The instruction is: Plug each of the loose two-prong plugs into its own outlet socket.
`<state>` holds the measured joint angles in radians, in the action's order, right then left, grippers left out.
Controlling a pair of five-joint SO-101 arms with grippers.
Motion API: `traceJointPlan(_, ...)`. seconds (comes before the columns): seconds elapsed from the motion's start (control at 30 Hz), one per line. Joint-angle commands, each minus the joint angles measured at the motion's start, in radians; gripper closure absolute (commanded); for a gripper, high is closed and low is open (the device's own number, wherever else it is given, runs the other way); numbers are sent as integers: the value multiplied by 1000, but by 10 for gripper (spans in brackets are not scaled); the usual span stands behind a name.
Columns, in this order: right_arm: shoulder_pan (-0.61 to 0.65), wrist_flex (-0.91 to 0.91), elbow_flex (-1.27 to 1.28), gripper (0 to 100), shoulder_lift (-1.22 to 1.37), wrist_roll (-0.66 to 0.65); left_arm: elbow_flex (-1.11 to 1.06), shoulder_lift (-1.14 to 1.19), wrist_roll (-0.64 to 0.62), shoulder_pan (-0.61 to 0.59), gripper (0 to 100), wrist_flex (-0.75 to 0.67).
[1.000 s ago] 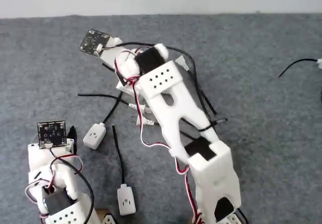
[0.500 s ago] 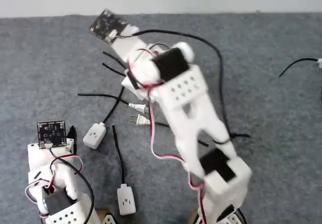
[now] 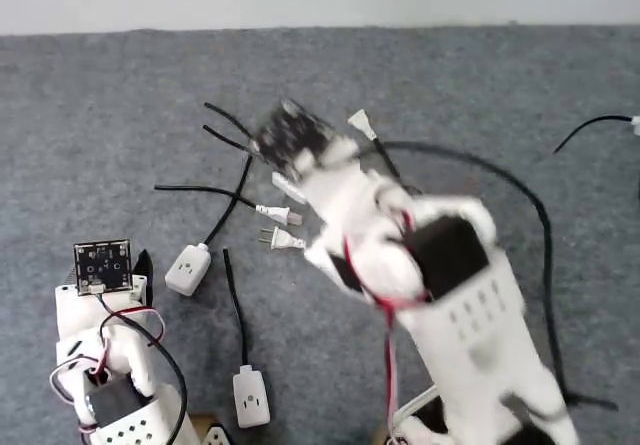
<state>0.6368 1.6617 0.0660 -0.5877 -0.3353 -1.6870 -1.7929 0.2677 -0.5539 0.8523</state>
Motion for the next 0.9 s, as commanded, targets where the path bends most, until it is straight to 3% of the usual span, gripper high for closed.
traceJointPlan(0.0, -44, -147, 313, 835, -298, 8, 8, -2, 9, 3, 719, -5)
traceJointPlan(0.2, -243, -335, 713, 834, -751, -109, 8, -2, 11, 3, 719, -5)
traceJointPlan(0.43, -469, -430, 1073, 834, -1052, -155, 8, -2, 11, 3, 719, -6)
traceJointPlan(0.63, -512, -446, 1300, 834, -1236, -155, 4, -2, 44, 29, 720, -3)
traceJointPlan(0.87, -515, -533, 1540, 834, -1227, -153, 2, -2, 44, 41, 720, -5)
